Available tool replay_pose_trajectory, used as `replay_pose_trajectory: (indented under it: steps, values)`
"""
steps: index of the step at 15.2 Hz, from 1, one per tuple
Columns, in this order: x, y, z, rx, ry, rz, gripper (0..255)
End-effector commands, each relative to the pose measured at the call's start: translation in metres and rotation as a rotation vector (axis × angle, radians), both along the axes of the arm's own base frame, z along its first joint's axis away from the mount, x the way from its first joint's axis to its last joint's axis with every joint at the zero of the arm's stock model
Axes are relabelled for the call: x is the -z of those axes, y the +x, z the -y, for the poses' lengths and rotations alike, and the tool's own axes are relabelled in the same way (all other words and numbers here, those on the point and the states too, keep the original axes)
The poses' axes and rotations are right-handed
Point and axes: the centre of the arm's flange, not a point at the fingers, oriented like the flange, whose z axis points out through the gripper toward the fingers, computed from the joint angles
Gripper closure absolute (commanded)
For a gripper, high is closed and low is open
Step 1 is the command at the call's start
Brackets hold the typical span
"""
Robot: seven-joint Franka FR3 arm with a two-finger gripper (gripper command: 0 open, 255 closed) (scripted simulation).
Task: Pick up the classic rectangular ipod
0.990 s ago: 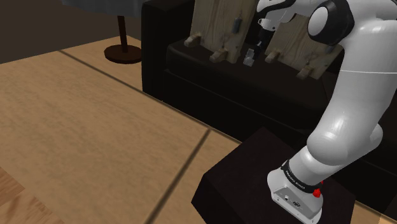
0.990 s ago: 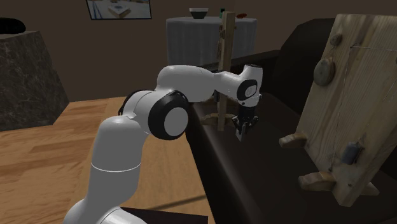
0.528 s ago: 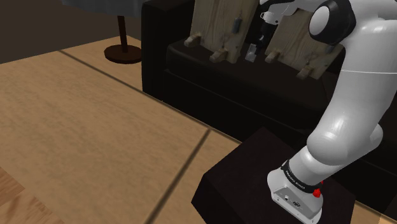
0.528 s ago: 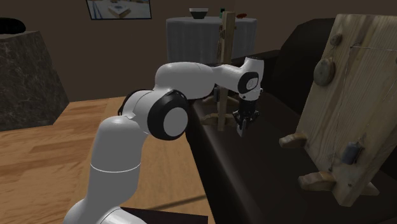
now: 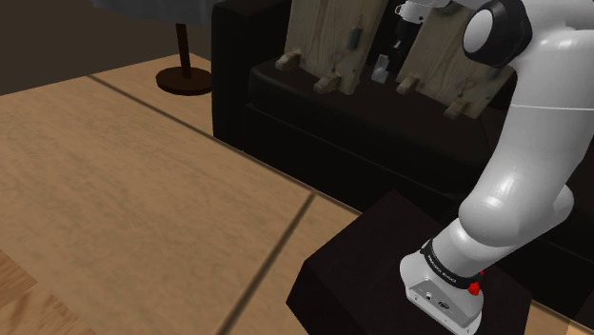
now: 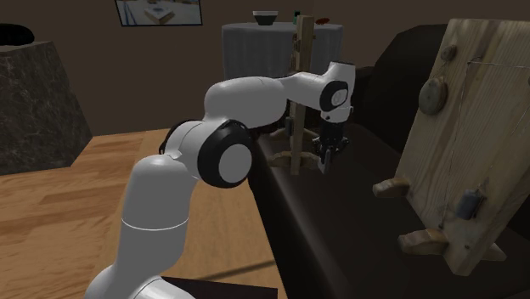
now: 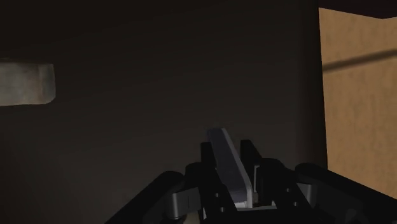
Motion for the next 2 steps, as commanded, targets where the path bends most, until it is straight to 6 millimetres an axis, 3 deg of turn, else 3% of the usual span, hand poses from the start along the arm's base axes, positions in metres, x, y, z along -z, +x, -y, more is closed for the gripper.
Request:
replay_pose_trajectory:
  steps: [1, 2]
  values:
    - [-0.006, 0.0001, 0.0, 0.0, 0.0, 0.0, 255]
    - [-0.006, 0.0002, 0.0, 0.0, 0.0, 0.0, 255]
